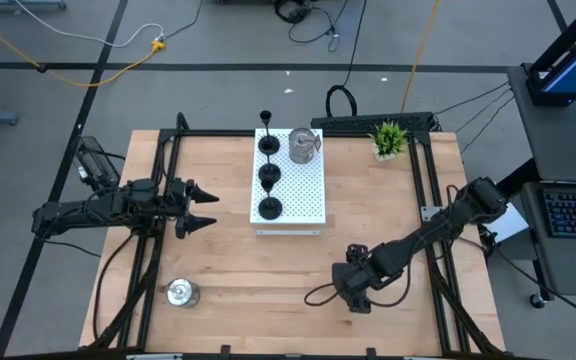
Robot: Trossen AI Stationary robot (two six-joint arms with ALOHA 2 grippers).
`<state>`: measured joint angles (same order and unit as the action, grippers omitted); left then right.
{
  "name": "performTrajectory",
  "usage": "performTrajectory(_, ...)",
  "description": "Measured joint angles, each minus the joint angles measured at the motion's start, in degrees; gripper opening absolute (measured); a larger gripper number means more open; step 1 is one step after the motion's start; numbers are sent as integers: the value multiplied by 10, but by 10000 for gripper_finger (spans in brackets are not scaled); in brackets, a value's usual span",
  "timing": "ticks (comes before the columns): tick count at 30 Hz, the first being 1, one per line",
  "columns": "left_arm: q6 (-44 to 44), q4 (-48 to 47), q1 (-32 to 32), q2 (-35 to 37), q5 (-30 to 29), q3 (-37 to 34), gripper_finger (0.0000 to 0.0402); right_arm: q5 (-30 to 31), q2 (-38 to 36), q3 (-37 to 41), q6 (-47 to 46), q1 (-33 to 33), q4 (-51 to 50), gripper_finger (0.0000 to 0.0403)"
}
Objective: Pick & Place candle stick holders
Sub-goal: Put the right silver scented candle on the shelf aligned with the other silver scented candle
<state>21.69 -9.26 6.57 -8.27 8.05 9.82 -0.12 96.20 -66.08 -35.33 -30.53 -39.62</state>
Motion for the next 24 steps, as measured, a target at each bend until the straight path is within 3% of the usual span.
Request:
performTrajectory(10,-2,0,0,0,0,0,392,-45,0,23,-4,14,28,393)
performTrajectory(24,-1,0,0,0,0,0,392,-45,0,28,2,14,38,388)
